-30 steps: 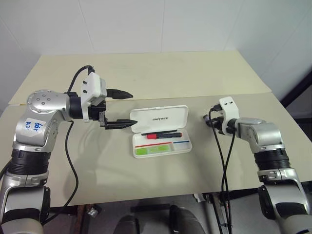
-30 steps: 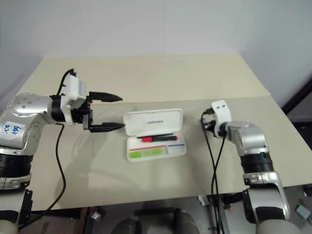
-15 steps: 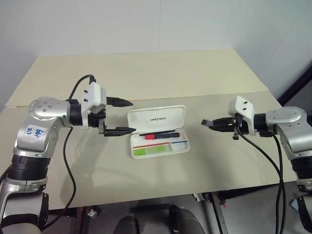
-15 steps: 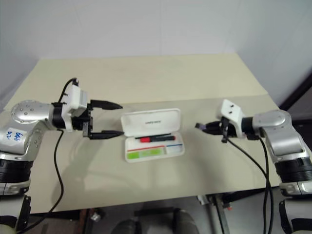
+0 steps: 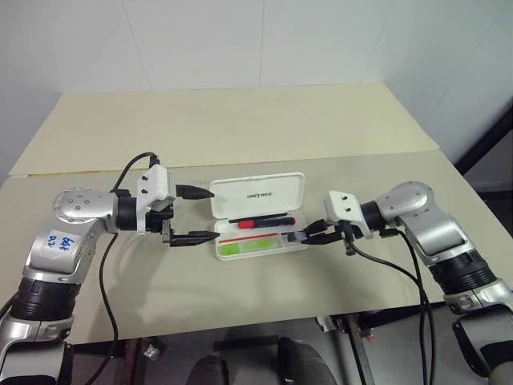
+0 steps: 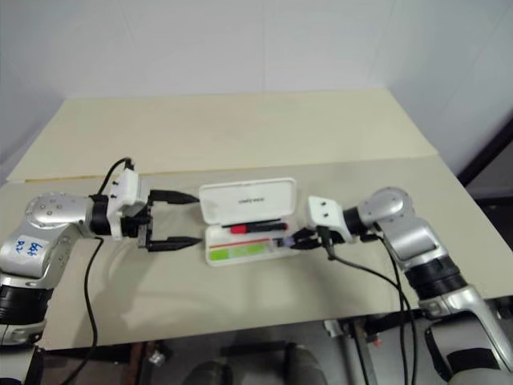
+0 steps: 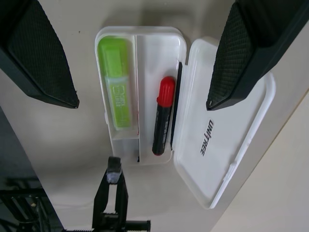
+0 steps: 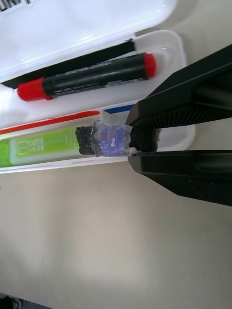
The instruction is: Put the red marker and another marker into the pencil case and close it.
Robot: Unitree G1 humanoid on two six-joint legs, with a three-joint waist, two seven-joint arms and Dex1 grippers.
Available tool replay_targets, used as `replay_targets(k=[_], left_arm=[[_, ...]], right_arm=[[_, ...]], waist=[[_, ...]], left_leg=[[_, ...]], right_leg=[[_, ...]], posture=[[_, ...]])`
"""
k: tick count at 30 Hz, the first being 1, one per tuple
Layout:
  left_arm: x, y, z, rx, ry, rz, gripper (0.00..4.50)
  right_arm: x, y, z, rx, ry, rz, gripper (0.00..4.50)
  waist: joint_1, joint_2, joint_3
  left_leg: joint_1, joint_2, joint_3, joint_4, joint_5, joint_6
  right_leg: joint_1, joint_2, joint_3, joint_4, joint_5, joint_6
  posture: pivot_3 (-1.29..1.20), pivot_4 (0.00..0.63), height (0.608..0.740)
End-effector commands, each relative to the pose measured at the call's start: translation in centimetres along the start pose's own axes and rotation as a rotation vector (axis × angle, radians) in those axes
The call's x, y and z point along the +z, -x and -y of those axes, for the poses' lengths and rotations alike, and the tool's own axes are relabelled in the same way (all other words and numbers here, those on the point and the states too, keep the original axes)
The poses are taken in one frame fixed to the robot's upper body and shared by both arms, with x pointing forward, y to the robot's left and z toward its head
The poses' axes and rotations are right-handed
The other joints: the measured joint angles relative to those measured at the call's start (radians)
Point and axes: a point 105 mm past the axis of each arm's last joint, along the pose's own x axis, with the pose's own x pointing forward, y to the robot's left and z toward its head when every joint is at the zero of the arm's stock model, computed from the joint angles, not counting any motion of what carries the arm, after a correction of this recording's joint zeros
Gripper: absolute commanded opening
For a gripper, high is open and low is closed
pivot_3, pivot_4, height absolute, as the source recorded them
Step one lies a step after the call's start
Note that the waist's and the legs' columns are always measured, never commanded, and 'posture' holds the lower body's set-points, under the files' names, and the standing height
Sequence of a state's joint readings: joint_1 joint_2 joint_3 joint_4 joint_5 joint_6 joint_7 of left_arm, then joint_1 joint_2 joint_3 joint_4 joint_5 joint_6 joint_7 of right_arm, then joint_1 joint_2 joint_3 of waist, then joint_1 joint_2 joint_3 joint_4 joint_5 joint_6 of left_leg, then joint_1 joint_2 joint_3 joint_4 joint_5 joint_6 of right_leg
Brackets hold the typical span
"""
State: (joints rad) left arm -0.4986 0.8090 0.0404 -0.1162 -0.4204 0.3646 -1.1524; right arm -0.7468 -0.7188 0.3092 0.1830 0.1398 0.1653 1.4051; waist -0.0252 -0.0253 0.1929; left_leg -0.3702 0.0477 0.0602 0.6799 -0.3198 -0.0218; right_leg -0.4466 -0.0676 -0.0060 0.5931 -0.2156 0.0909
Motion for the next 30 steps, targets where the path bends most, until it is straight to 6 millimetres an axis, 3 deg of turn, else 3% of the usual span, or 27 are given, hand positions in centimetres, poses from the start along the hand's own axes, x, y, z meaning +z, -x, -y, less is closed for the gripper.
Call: replay_targets(k=[1, 11, 23, 30], left_arm=[[1.1, 0.6, 0.1, 0.028, -0.045, 0.011, 4.5], [1.2, 0.8, 0.1, 0.045, -0.045, 0.011, 4.5], [1.4, 0.8, -0.2, 0.051, -0.051, 0.011, 4.5], [1.3, 1.2, -0.4, 0.06, -0.052, 0.005, 4.5]], right_arm=[[0.0, 0.2, 0.7, -0.002, 0.035, -0.011, 0.34], [-0.6, -0.5, 0.5, 0.027, 0.024, -0.016, 0.34], [1.2, -0.6, 1.6, -0.036, 0.043, 0.073, 4.39], [3.7, 1.8, 1.6, -0.084, 0.033, 0.215, 4.49]], waist=[[-0.001, 0.0, 0.0], [-0.001, 0.0, 0.0], [-0.001, 0.0, 0.0], [-0.001, 0.0, 0.0]], left_leg=[[0.0, 0.0, 0.0, 0.0, 0.0, 0.0], [0.0, 0.0, 0.0, 0.0, -0.001, 0.0], [0.0, 0.0, 0.0, 0.0, -0.001, 0.0], [0.0, 0.0, 0.0, 0.0, -0.001, 0.0]], right_leg=[[0.0, 0.0, 0.0, 0.0, 0.0, 0.0], [0.0, 0.0, 0.0, 0.0, 0.0, 0.0], [0.0, 0.0, 0.0, 0.001, 0.0, 0.0], [0.0, 0.0, 0.0, 0.001, 0.0, 0.0]], posture=[[0.0, 0.15, 0.74], [0.0, 0.15, 0.74], [0.0, 0.15, 0.74], [0.0, 0.15, 0.74]])
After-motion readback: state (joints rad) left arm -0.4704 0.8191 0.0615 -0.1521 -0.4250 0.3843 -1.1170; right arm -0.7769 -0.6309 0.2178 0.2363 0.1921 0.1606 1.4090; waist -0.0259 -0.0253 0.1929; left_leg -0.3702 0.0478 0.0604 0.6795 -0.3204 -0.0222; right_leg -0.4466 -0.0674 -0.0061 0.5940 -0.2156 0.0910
